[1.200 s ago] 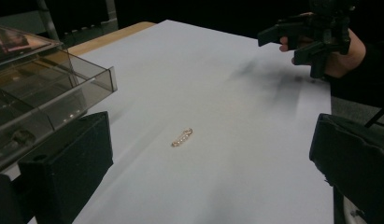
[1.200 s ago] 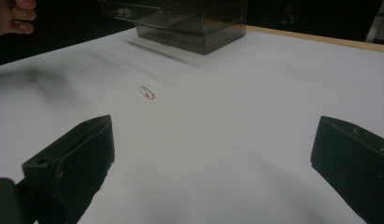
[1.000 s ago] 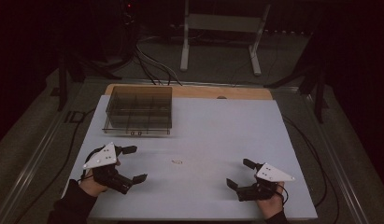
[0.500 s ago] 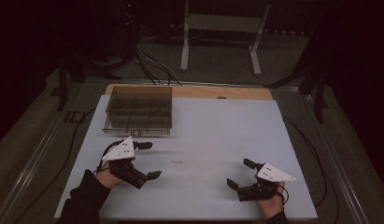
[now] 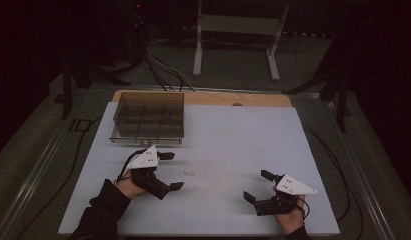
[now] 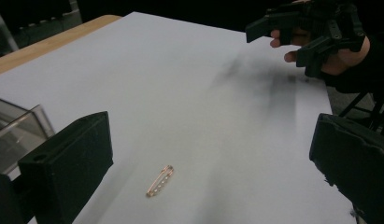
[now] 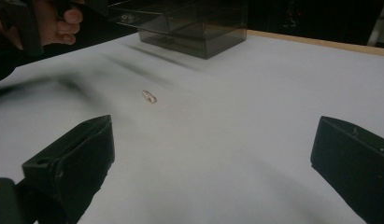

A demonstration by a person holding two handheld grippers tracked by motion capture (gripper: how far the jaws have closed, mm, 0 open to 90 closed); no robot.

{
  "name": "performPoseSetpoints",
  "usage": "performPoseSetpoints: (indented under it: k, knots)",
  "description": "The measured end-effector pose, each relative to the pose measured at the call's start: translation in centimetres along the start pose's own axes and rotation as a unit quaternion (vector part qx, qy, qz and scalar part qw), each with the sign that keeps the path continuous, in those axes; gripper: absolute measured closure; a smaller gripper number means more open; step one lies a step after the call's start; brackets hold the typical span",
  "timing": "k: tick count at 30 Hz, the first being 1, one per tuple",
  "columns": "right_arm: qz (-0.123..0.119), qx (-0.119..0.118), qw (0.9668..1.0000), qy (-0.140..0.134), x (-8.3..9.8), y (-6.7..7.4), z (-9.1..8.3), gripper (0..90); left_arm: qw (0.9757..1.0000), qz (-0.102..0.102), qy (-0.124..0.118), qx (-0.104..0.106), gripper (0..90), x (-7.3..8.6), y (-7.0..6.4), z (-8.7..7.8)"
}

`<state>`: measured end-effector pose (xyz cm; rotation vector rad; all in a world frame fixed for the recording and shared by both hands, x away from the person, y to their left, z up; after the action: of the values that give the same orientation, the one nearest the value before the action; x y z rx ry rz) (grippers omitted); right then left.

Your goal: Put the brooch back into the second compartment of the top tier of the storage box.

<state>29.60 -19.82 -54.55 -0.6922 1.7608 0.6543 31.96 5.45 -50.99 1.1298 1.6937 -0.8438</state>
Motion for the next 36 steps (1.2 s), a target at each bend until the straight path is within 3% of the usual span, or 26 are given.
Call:
performPoseSetpoints:
  k: [6, 16, 24, 28, 34, 36]
  knots:
    - [0.000, -0.001, 1.0000, 0.000, 0.0, 0.0, 0.0, 0.0, 0.9999, -0.002, 0.015, 0.006, 0.5, 0.8, 0.0, 1.5]
    - [0.005, -0.002, 1.0000, -0.001, 0.0, 0.0, 0.0, 0.0, 0.9993, -0.010, 0.035, -0.004, 0.6, 1.9, 0.7, 2.8]
    - [0.003, -0.002, 1.0000, -0.002, 0.0, 0.0, 0.0, 0.0, 0.9983, -0.027, 0.052, 0.000, 1.7, 2.6, 1.1, 3.8]
    - [0.006, -0.003, 1.0000, -0.001, 0.0, 0.0, 0.0, 0.0, 0.9970, -0.034, 0.070, 0.001, 2.1, 3.1, 1.4, 4.3]
    - [0.006, -0.003, 1.0000, -0.001, 0.0, 0.0, 0.0, 0.0, 0.9944, -0.017, 0.104, -0.008, 8.3, 4.2, 1.6, 5.1]
    - [0.006, -0.004, 1.0000, -0.002, 0.0, 0.0, 0.0, 0.0, 0.9927, -0.012, 0.119, -0.020, 14.9, 4.6, 1.9, 5.3]
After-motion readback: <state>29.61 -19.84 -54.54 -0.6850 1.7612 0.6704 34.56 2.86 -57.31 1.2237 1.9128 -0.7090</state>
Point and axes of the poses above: each handheld gripper's, and its own axes: z roughly forward along the jaws, x roughly out of its underside, y roughly to its left, the point moved 10 cm from there along z, roughly forward along the jaws, and after that the axes turned 3 degrees about -y, right-handed, at the moved point
